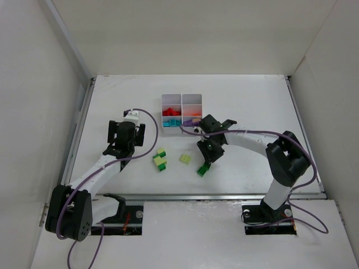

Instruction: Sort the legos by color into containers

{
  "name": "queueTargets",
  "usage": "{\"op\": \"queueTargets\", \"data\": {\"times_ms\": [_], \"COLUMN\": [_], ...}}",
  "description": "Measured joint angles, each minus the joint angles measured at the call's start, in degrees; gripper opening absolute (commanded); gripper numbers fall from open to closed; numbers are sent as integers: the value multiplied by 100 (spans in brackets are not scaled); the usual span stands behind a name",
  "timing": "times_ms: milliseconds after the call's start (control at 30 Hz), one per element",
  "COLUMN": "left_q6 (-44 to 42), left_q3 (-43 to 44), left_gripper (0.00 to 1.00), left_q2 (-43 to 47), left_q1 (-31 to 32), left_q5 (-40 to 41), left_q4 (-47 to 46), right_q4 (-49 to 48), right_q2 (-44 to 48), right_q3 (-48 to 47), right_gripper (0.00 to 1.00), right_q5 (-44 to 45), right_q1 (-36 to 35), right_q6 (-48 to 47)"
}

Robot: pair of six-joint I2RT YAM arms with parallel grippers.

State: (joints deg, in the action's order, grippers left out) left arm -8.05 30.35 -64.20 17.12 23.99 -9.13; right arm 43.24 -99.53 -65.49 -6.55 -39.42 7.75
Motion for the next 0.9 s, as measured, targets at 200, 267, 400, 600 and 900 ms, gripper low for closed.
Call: {"op": "queueTargets", "data": {"times_ms": [200,267,400,600,900], "left_q6": [0,0,0,0,-2], "left_q3": [0,0,0,-46,-76], "left_gripper": [100,100,100,100,100], "left_q2": [37,55,61,66,81], "left_q1": [0,0,0,0,0], "left_q5": [0,0,0,0,0], "left_q4": [4,7,9,11,13], "right_q4": [-136,-181,-243,-269,-205], "right_q2": [-20,-22,-149,-188,-181], "right_q3": [0,-2,2,48,-149], "right_gripper": [14,0,0,0,0], "right_q5": [-190,-264,-245,-203,-26], "right_q1": [-2,-4,-2,-4,-4], "right_q6": [-76,-105,-155,-166,-190]}}
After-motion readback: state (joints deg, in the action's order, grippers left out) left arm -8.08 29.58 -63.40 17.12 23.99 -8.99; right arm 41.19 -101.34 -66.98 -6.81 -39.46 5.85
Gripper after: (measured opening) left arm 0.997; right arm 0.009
